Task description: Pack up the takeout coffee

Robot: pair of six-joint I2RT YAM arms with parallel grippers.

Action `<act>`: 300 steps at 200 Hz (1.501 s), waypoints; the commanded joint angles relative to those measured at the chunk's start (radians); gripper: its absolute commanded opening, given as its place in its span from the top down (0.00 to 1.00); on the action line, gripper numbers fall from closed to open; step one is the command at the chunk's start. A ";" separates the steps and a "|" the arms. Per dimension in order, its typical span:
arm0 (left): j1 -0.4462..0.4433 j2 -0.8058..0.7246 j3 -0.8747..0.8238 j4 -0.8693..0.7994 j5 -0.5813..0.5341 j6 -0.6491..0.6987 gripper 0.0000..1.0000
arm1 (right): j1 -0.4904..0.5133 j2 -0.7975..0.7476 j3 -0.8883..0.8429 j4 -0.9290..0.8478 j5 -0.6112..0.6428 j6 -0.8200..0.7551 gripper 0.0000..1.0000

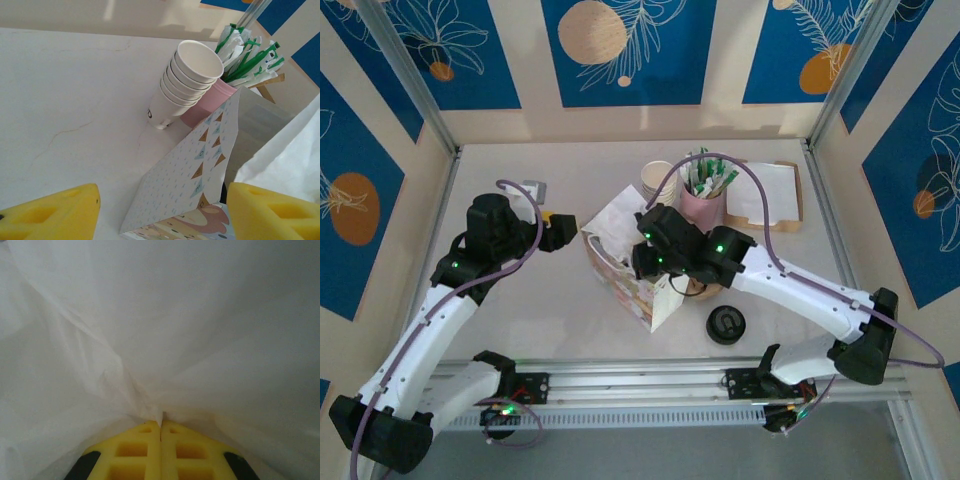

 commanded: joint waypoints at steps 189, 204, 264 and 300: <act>0.006 -0.003 -0.005 0.004 0.021 -0.003 0.32 | 0.007 0.031 0.137 -0.035 0.042 -0.153 0.59; 0.007 -0.004 -0.005 0.005 0.023 -0.004 0.32 | 0.008 -0.001 0.151 -0.019 0.041 -0.159 0.54; 0.007 -0.003 -0.004 0.004 0.022 -0.005 0.32 | 0.006 -0.081 0.182 0.012 0.092 -0.193 0.47; 0.006 -0.002 -0.005 0.005 0.021 -0.005 0.32 | -0.008 -0.101 0.182 0.028 0.118 -0.212 0.47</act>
